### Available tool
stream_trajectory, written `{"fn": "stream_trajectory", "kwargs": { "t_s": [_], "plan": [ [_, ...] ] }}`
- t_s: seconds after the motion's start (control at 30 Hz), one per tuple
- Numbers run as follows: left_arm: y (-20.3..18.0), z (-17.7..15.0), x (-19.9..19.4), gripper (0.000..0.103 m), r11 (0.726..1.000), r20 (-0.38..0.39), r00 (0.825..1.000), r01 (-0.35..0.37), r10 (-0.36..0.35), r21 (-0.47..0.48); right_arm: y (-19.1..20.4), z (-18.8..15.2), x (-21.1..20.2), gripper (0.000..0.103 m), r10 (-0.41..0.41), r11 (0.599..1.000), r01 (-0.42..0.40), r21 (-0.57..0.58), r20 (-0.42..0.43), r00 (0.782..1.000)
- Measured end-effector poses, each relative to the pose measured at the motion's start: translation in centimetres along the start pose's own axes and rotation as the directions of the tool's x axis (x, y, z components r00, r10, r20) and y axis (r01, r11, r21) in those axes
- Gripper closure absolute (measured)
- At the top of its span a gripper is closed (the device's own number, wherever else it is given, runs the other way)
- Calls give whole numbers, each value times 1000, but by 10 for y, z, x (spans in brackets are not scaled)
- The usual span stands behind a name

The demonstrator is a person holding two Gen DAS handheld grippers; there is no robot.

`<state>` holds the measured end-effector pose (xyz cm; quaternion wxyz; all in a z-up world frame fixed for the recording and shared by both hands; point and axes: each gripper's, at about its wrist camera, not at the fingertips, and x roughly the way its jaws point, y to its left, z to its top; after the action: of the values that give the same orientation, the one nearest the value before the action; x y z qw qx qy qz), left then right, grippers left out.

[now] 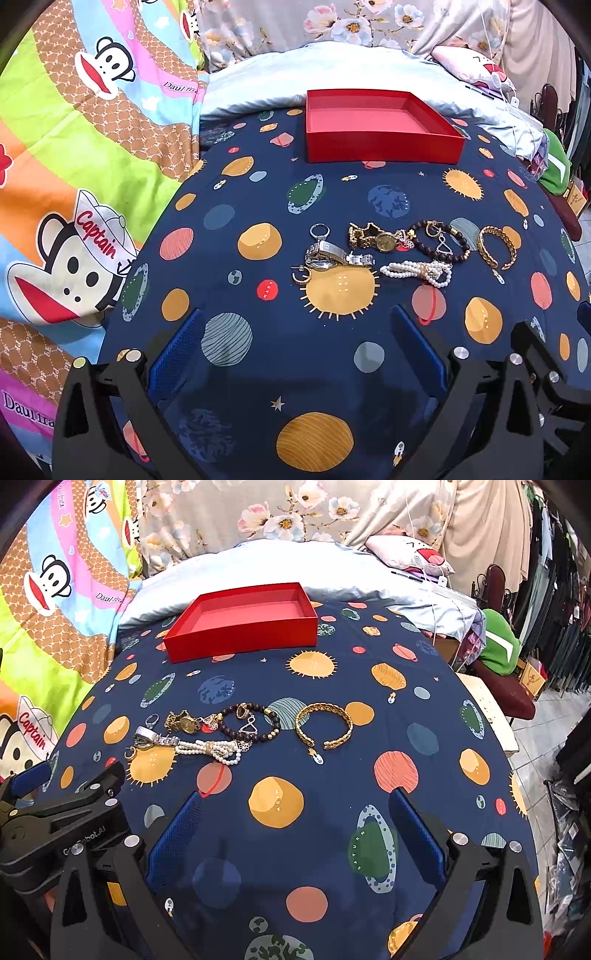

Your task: Organize jewelry

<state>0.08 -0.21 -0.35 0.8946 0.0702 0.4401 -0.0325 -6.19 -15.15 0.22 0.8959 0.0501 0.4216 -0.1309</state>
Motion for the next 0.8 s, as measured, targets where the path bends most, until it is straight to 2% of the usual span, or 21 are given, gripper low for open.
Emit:
{"fn": "stream_trajectory", "kwargs": {
  "t_s": [0.43, 0.8],
  "plan": [
    [2, -1, 6, 5, 1000, -41, 999, 16, -16, -20, 2, 3, 2, 5, 10, 1000, -10, -3, -14, 1000],
    [3, 1, 5, 5, 1000, 15, 1000, 18, -18, -22, 3, 4, 3, 5, -1, 1000, 1, -8, -11, 1000]
  ]
}}
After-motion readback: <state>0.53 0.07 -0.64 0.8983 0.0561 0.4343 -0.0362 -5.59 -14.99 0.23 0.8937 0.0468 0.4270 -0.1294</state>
